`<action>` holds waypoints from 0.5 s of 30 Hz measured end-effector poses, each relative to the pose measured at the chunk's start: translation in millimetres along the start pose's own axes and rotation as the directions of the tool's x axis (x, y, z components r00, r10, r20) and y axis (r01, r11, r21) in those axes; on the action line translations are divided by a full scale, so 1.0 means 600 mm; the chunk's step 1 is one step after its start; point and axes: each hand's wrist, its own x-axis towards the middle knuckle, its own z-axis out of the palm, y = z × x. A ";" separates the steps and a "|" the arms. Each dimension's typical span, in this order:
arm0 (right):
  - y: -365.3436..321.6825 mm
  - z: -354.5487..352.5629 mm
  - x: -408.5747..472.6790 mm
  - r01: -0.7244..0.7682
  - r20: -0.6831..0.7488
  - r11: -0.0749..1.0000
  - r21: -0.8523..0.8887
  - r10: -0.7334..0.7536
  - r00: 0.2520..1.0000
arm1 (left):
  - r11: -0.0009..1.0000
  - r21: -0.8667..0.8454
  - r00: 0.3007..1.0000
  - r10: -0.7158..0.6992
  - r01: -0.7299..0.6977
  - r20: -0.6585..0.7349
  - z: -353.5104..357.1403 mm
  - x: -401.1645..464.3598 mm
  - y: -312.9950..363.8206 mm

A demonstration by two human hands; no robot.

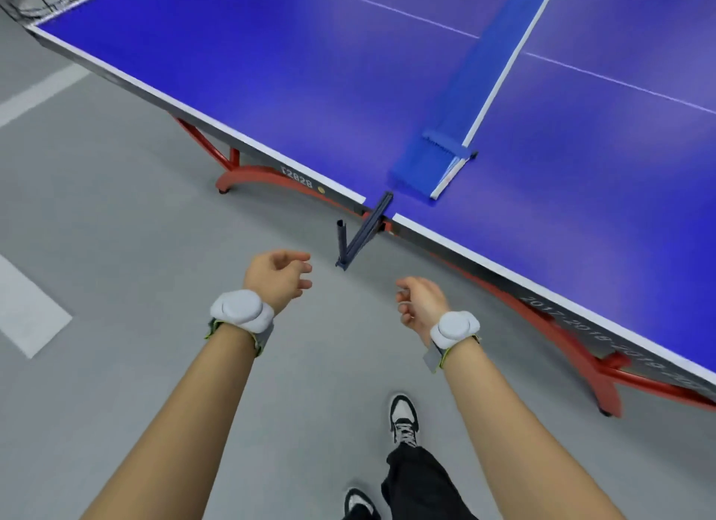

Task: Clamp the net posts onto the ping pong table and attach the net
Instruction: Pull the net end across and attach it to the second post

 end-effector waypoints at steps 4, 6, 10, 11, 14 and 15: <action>-0.102 -0.028 -0.109 0.095 -0.030 0.987 -0.130 -0.099 0.995 | 1.000 0.006 0.999 0.028 -0.028 0.036 -0.023 -0.100 0.092; -0.149 -0.038 -0.138 0.142 -0.031 0.976 -0.164 -0.149 0.988 | 0.999 0.000 0.998 0.046 -0.046 0.049 -0.021 -0.129 0.125; -0.195 -0.057 -0.136 0.198 -0.038 0.964 -0.175 -0.207 0.978 | 0.998 0.025 0.996 0.059 -0.060 0.073 -0.002 -0.131 0.161; -0.201 -0.063 -0.127 0.197 -0.047 0.964 -0.177 -0.208 0.977 | 0.998 0.040 0.995 0.054 -0.058 0.078 0.008 -0.128 0.170; -0.220 -0.096 -0.069 0.173 -0.094 0.976 -0.130 -0.185 0.978 | 0.998 0.048 0.995 0.031 -0.035 0.100 0.048 -0.095 0.194; -0.233 -0.108 -0.041 0.156 -0.111 0.980 -0.120 -0.169 0.979 | 0.997 0.066 0.994 0.022 -0.030 0.108 0.063 -0.075 0.206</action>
